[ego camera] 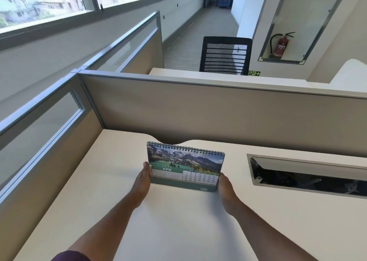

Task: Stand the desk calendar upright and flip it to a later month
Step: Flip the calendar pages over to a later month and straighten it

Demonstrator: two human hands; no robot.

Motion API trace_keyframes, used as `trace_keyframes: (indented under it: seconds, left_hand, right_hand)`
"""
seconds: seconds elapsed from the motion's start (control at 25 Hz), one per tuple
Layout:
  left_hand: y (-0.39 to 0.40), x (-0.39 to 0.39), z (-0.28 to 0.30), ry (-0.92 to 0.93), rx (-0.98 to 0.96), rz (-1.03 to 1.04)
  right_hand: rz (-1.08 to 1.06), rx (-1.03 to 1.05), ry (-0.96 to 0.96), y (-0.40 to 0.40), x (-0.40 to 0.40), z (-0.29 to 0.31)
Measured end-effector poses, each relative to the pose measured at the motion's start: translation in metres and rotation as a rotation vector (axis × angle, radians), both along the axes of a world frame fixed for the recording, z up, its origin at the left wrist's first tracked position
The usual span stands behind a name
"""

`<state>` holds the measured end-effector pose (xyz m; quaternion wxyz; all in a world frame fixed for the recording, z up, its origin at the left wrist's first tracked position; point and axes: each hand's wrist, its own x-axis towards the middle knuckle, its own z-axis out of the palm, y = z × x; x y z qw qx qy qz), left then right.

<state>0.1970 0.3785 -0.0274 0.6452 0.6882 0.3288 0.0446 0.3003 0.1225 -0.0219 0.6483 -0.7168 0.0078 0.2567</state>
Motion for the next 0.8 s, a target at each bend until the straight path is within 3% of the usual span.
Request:
trace_keyframes:
  seconds: [0.32, 0.48, 0.8]
  left_hand:
    - [0.004, 0.008, 0.008, 0.023, -0.063, 0.105]
    - [0.025, 0.010, 0.019, -0.011, -0.141, 0.167]
    - [0.023, 0.010, 0.006, 0.019, -0.185, 0.051]
  right_hand:
    - [-0.224, 0.059, 0.002, 0.002, 0.020, -0.001]
    - [-0.191, 0.076, 0.055, -0.004, 0.034, 0.008]
    - [-0.111, 0.074, 0.167, 0.000, 0.027, 0.001]
